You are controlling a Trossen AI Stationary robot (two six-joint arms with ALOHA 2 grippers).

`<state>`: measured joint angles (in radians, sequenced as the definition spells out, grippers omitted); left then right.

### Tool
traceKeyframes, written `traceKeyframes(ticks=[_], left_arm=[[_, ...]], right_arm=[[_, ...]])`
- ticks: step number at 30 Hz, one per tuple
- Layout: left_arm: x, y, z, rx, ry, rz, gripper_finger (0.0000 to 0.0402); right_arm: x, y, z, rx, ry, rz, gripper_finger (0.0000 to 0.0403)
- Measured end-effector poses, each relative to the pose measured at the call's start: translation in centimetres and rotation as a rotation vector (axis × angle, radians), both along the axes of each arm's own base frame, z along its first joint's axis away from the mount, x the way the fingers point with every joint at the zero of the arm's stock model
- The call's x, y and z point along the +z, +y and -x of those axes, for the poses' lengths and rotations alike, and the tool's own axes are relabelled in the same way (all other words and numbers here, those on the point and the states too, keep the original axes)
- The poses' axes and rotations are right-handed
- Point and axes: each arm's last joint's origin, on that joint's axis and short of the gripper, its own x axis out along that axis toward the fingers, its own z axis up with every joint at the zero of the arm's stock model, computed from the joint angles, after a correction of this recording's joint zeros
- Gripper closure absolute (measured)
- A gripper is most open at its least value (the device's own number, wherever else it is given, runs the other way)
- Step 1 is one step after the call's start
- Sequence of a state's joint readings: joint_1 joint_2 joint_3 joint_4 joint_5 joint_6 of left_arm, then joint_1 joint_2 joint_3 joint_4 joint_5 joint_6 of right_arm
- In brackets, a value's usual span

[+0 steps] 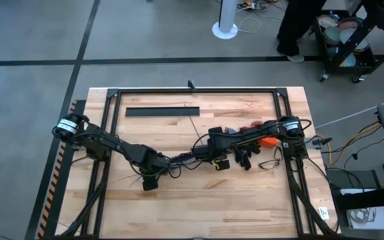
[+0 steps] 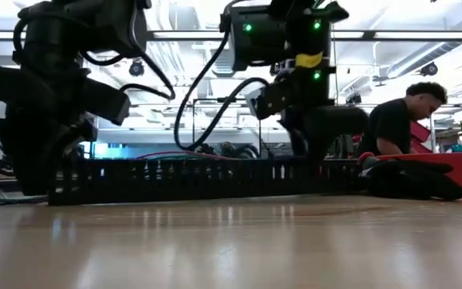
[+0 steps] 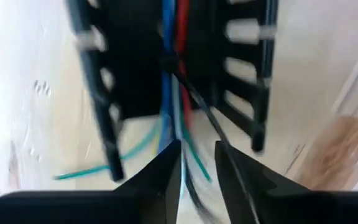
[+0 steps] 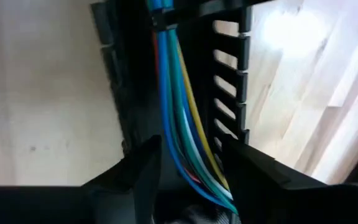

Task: Ziptie cables
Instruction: Put the colored zip-tied cables into the black cable duct

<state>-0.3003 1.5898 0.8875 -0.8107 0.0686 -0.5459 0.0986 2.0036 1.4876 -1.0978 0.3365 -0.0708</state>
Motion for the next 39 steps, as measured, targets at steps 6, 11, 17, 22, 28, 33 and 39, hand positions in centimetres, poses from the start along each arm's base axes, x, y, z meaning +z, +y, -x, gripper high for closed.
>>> traceKeyframes(ticks=[6, 11, 17, 22, 28, 33, 39], left_arm=[[0.0, 0.1, 0.2, -0.005, 0.021, -0.007, 0.0275], [0.7, 0.0, 0.4, -0.023, -0.003, 0.018, 0.0244], [3.4, -0.6, 1.6, -0.054, -0.085, 0.123, 0.0215], [6.4, -0.6, 3.6, -0.055, -0.168, 0.193, 0.0208], [8.9, 0.1, 4.3, -0.024, -0.396, 0.085, 0.0218], [9.2, 0.1, 3.6, -0.055, -0.496, 0.012, 0.0228], [8.6, -0.8, 2.9, -0.101, -0.519, 0.01, 0.024]], right_arm=[[1.6, 1.1, -0.1, 0.025, -0.092, -0.033, 0.0234], [1.0, 1.2, -0.4, 0.022, -0.098, -0.069, 0.024], [0.0, 2.2, -1.5, 0.026, -0.171, -0.208, 0.0238], [0.5, 3.6, -2.5, 0.018, -0.257, -0.322, 0.0223], [1.1, 4.4, -3.1, 0.006, -0.316, -0.347, 0.0205], [1.2, 4.4, -3.1, -0.038, -0.327, -0.342, 0.0198], [0.7, 4.4, -3.2, -0.116, -0.325, -0.343, 0.0213]])
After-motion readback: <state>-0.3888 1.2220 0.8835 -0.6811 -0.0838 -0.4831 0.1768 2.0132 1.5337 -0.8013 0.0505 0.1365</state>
